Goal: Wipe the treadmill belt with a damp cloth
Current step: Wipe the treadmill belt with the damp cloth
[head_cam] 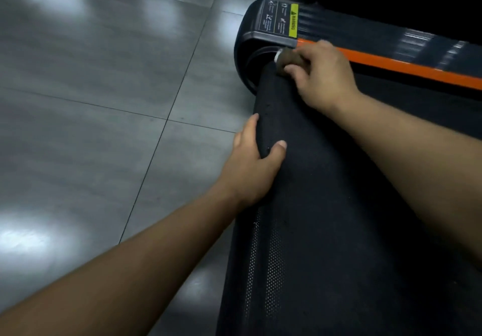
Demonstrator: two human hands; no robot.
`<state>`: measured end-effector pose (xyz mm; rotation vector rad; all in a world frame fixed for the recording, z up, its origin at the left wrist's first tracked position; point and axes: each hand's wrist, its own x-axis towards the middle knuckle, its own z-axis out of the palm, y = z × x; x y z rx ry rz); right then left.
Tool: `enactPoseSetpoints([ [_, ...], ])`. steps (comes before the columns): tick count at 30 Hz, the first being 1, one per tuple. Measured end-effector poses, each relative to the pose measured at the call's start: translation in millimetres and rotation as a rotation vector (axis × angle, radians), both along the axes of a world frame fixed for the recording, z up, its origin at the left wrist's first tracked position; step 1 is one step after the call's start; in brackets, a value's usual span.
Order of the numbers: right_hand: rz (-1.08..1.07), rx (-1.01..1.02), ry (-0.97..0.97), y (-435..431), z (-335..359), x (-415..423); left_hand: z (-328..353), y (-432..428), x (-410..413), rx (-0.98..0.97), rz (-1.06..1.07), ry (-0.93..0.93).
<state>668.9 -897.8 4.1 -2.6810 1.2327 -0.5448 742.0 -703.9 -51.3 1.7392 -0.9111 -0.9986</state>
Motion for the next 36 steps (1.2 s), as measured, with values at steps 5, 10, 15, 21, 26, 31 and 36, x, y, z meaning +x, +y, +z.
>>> enactPoseSetpoints([
  [5,0.221,0.118,-0.038,59.4,2.9,-33.6,-2.7,0.5,-2.8,-0.023,0.006,0.026],
  [10,-0.074,0.066,-0.093,-7.5,6.9,-20.9,-5.4,-1.0,-1.2,-0.012,0.011,0.045],
  [15,0.166,0.008,0.011,41.9,-5.3,-21.8,-2.8,-0.7,-0.9,0.012,0.024,0.010],
  [21,-0.108,-0.040,-0.079,-4.7,-0.5,-8.3,-0.1,-0.3,-0.6,0.018,0.012,0.007],
  [26,0.230,0.014,-0.017,49.5,-4.9,-23.5,-0.6,-0.1,-1.2,0.018,-0.002,0.023],
  [31,-0.015,-0.042,-0.041,-7.6,3.9,-15.4,-4.9,0.6,-1.4,0.002,-0.003,0.123],
  [36,0.112,-0.048,-0.044,46.5,-5.7,-20.9,-4.4,17.3,-7.1,-0.053,0.023,0.176],
])
